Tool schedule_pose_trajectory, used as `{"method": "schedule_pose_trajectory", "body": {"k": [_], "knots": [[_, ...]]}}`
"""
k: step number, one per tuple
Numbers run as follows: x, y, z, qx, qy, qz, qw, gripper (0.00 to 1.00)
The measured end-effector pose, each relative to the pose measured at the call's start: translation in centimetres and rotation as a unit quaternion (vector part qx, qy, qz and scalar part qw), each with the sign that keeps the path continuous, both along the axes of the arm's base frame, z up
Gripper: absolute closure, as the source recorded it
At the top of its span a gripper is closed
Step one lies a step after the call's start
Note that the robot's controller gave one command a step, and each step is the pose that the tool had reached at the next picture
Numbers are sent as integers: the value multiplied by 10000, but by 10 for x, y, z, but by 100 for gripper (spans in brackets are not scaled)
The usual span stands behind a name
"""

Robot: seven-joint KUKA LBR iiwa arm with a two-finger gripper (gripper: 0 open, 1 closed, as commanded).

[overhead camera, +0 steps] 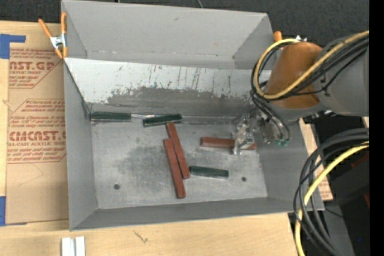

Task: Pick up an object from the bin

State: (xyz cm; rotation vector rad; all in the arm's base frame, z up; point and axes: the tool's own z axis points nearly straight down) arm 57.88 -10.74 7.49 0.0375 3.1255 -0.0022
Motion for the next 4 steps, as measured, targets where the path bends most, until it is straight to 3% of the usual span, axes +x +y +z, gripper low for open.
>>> {"method": "schedule_pose_trajectory", "body": {"k": [2,3,4], "knots": [[-1,0,2,3,20,1,10000,100],[-3,1,10,12,86,3,10000,100],[-3,1,25,11,84,1,10000,100]]}}
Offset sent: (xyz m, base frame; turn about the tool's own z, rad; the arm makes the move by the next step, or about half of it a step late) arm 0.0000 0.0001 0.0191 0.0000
